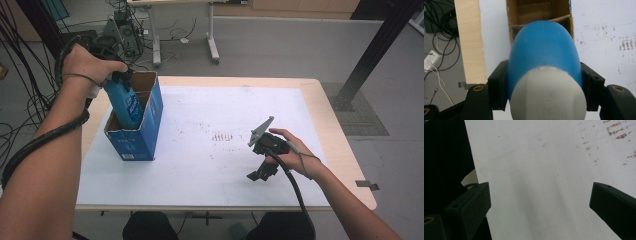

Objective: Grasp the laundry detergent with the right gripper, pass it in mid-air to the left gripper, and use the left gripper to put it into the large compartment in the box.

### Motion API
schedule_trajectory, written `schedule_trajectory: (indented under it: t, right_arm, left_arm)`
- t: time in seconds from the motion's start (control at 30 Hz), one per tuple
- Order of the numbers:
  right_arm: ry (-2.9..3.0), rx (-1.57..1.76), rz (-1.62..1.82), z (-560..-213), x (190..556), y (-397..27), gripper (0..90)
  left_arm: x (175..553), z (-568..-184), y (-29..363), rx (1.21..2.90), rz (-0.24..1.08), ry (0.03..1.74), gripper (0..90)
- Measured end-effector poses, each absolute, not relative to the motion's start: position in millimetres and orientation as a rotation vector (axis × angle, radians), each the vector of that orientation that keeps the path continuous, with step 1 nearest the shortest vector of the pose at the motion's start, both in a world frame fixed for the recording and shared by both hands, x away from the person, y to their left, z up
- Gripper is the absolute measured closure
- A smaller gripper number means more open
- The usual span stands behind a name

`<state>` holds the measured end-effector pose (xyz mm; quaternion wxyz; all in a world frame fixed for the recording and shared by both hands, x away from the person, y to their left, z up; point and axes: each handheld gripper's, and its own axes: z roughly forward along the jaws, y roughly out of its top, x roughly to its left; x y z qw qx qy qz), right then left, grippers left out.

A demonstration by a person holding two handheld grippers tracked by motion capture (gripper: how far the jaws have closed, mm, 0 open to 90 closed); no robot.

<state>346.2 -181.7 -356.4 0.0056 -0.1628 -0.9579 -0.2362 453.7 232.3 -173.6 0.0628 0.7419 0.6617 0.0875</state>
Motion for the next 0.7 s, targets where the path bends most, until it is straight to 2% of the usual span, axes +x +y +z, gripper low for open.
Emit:
schedule_trajectory:
  t: [0.7]
  right_arm:
    - [-2.989,-0.507,-0.755,-357,345,-183,3.5]
  left_arm:
    - [455,-229,228,2.259,0.239,2.034,37.7]
